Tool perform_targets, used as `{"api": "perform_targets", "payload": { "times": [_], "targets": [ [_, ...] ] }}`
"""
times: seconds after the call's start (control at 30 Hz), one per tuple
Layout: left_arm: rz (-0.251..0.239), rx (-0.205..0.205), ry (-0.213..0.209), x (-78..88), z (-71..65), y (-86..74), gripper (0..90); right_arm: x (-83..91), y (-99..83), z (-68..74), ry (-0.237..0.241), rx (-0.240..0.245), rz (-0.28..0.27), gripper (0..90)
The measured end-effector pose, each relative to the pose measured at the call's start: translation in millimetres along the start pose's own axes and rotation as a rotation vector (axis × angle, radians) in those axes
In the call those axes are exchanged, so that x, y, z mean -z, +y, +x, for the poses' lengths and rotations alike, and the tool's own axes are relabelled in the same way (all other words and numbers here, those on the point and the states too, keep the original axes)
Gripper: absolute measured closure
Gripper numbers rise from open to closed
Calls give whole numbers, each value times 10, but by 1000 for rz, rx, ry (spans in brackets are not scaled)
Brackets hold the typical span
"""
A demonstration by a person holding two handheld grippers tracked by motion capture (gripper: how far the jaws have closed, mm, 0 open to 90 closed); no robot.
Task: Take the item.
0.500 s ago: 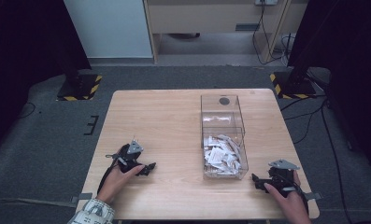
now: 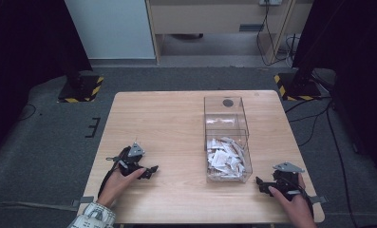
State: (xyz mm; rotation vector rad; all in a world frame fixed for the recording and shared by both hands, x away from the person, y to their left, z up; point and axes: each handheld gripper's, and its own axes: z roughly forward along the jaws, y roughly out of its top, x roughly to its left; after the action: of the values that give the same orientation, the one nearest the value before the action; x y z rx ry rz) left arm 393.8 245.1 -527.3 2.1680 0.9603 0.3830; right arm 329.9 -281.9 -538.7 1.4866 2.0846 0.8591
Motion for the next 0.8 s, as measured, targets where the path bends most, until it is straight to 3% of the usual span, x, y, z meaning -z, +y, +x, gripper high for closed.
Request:
{"api": "perform_targets", "payload": {
  "times": [0.27,0.37,0.8],
  "targets": [
    [-64,-54,-10,141,-98,175,48,-1,0,0,-1,0,-1,5],
    [-93,-90,-28,198,-220,298,47,0,0,-1,0,1,0,5],
    [-102,-172,-65,119,-470,724,50,-1,-1,1,-1,0,-2,5]
  ]
}}
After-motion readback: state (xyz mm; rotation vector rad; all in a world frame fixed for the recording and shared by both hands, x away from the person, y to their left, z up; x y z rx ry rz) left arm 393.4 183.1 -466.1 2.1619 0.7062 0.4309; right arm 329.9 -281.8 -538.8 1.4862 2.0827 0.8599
